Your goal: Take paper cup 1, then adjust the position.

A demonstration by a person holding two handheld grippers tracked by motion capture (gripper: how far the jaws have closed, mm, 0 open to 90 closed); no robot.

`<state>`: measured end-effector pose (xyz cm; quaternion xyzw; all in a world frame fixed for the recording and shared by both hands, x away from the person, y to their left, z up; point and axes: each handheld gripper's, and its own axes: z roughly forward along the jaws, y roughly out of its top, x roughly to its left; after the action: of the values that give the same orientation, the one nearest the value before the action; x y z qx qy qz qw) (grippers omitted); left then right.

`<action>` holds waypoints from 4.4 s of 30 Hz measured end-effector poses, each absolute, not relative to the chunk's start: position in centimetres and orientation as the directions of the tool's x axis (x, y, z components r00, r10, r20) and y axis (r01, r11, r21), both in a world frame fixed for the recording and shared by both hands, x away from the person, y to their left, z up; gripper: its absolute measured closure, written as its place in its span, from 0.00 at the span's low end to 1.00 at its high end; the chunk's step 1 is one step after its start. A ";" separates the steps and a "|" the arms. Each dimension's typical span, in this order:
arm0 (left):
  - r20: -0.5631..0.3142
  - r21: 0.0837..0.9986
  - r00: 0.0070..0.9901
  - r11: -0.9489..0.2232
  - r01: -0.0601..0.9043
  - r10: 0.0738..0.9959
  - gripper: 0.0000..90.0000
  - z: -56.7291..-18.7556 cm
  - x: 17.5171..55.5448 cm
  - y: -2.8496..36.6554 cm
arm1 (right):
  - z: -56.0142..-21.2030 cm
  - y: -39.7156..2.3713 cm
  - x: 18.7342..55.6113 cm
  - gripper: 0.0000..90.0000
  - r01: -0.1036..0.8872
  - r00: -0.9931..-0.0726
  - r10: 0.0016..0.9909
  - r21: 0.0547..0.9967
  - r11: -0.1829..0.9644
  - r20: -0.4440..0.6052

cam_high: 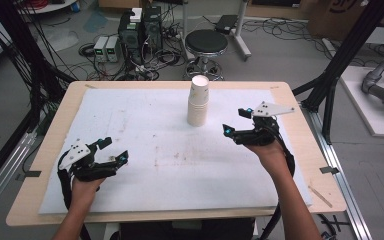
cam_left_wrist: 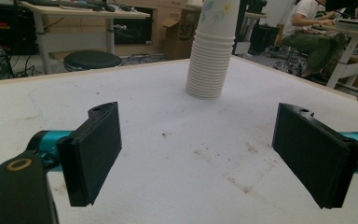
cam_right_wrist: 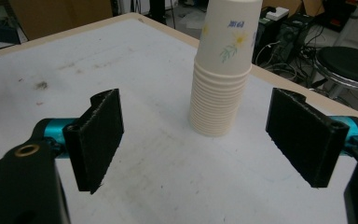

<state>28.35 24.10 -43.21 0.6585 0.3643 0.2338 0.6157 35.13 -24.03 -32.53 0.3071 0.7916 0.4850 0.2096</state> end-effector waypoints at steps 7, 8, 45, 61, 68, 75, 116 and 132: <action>-0.143 0.980 0.635 0.020 0.197 0.759 0.17 -43.3 28.5 23.8 | -30.4 -21.8 38.5 0.21 0.298 -0.722 0.691 0.884 0.362 -0.040; -0.143 0.980 0.635 0.020 0.197 0.759 0.17 -43.3 28.5 23.8 | -30.2 -21.6 38.9 0.21 0.299 -0.723 0.690 0.881 0.366 -0.041; -0.166 0.975 0.644 0.026 0.222 0.747 0.17 -43.9 29.2 24.0 | -30.5 -13.0 51.0 0.29 0.447 -0.709 0.705 0.750 0.487 -0.035; -0.171 0.974 0.645 0.029 0.226 0.745 0.18 -44.0 29.2 23.8 | -28.8 -13.1 50.7 0.38 0.423 -0.701 0.712 0.773 0.473 -0.052; -0.166 0.975 0.653 0.025 0.220 0.739 0.18 -43.8 29.1 23.8 | -25.9 -14.1 49.7 0.39 0.377 -0.698 0.714 0.816 0.438 -0.060; -0.165 0.976 0.669 0.020 0.219 0.725 0.18 -43.8 29.0 23.4 | -23.2 -15.2 47.9 0.39 0.335 -0.703 0.708 0.842 0.423 -0.076; -0.169 0.977 0.743 0.008 0.215 0.648 0.17 -43.8 28.3 21.8 | -32.0 -21.8 35.2 0.39 0.269 -0.822 0.570 0.869 0.416 -0.019; -0.144 0.982 0.784 -0.013 0.191 0.604 0.18 -43.6 28.2 20.5 | -33.0 -21.4 33.7 0.39 0.234 -0.849 0.528 0.871 0.432 -0.034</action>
<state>28.19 20.49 -43.55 0.6932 0.2867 0.1611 0.6413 33.70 -21.45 -33.00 0.2287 0.8322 0.4814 0.1528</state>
